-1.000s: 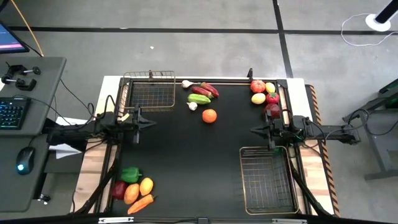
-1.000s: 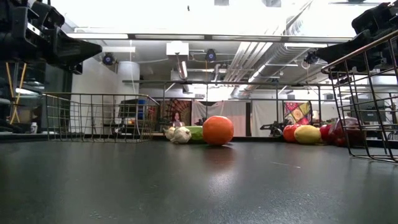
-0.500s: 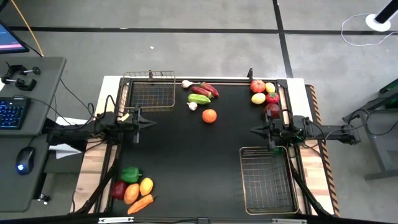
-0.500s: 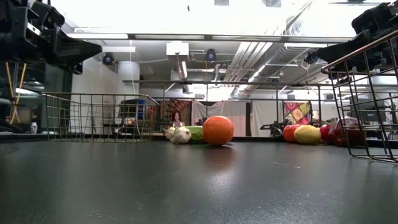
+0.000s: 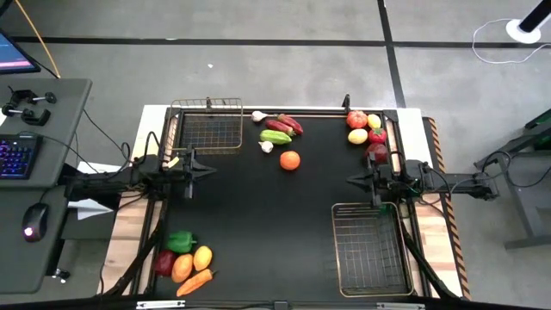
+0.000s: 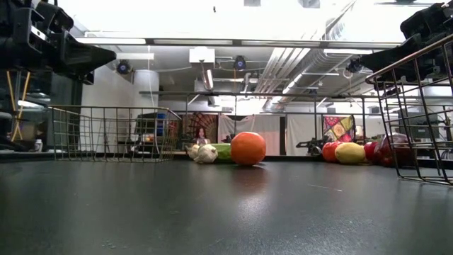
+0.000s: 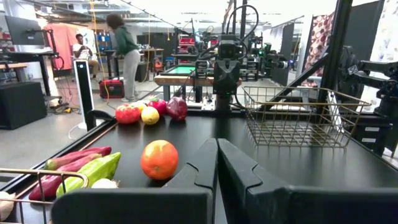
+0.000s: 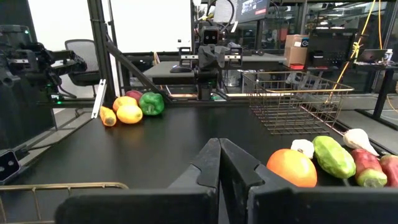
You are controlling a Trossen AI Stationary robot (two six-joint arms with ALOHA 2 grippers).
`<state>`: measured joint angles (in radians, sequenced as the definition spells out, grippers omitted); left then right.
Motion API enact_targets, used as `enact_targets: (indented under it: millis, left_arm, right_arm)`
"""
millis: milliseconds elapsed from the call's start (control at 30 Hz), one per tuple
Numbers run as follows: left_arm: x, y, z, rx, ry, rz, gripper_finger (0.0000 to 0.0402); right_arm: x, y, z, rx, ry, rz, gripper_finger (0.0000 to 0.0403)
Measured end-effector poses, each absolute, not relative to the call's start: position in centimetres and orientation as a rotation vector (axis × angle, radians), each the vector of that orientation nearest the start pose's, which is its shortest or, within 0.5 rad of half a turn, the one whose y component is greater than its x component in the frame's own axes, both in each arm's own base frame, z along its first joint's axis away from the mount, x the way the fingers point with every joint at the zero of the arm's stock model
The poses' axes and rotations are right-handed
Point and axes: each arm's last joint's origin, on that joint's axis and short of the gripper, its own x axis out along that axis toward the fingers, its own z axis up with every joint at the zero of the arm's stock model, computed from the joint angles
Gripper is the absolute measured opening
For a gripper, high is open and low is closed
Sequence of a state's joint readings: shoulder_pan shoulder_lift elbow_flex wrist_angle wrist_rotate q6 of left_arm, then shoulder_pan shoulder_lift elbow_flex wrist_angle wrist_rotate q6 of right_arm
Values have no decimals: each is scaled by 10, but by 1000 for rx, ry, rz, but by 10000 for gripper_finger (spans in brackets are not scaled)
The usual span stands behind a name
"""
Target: Sort produce into baskets
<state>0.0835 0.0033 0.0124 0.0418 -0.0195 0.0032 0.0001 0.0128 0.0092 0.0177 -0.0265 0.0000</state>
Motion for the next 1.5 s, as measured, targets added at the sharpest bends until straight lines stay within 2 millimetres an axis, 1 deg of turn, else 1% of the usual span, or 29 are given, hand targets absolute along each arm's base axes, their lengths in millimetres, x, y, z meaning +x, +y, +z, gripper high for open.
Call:
enact_targets:
  millis: [1367, 1433, 1500]
  left_arm:
    - [97, 9, 172, 5, -51, 103, 1]
    - [97, 9, 171, 5, -50, 103, 1]
    - [97, 9, 172, 5, -51, 103, 1]
  right_arm:
    - [98, 1, 167, -5, -15, 26, 0]
    - [98, 1, 169, -27, -30, 26, 0]
    - [98, 1, 174, 13, -87, 31, 0]
